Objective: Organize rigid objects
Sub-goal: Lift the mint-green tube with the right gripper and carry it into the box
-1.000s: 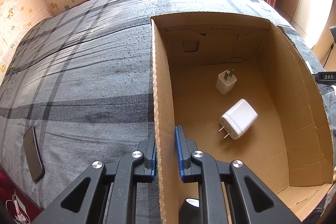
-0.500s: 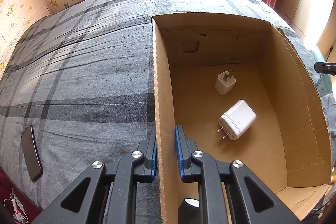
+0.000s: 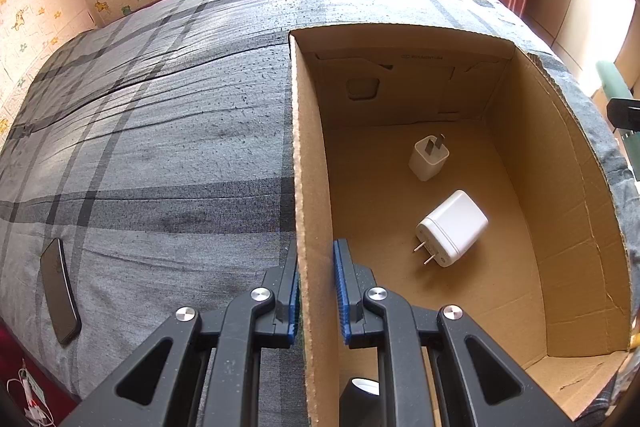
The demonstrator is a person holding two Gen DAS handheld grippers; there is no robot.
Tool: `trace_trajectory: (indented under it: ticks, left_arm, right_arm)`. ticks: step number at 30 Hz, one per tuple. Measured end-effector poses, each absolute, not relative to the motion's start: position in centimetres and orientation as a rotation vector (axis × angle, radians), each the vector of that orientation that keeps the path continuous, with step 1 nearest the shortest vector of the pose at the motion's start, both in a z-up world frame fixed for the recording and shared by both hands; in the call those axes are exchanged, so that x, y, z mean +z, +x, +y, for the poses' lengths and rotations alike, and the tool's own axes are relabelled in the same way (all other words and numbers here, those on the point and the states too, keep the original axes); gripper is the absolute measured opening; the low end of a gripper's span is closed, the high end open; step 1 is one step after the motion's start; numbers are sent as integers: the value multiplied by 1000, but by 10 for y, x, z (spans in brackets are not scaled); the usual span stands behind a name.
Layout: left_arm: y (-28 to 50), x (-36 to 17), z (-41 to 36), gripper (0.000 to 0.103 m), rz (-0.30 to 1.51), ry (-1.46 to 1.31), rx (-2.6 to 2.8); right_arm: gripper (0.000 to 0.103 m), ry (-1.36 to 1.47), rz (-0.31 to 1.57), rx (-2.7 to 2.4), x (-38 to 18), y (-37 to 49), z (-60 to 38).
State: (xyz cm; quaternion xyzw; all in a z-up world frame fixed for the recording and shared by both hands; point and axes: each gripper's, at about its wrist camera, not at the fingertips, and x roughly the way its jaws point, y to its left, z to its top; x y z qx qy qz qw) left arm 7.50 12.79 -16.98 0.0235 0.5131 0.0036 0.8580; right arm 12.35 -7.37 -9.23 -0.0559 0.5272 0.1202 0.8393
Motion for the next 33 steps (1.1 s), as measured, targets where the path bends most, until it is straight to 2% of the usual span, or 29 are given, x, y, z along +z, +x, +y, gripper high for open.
trace_trajectory:
  ticks: [14, 33]
  left_arm:
    - [74, -169, 130, 17, 1077, 37, 4]
    - [74, -168, 132, 17, 1075, 28, 1]
  right_arm:
    - [27, -192, 1159, 379, -111, 107, -22]
    - [27, -231, 1357, 459, -189, 101, 17]
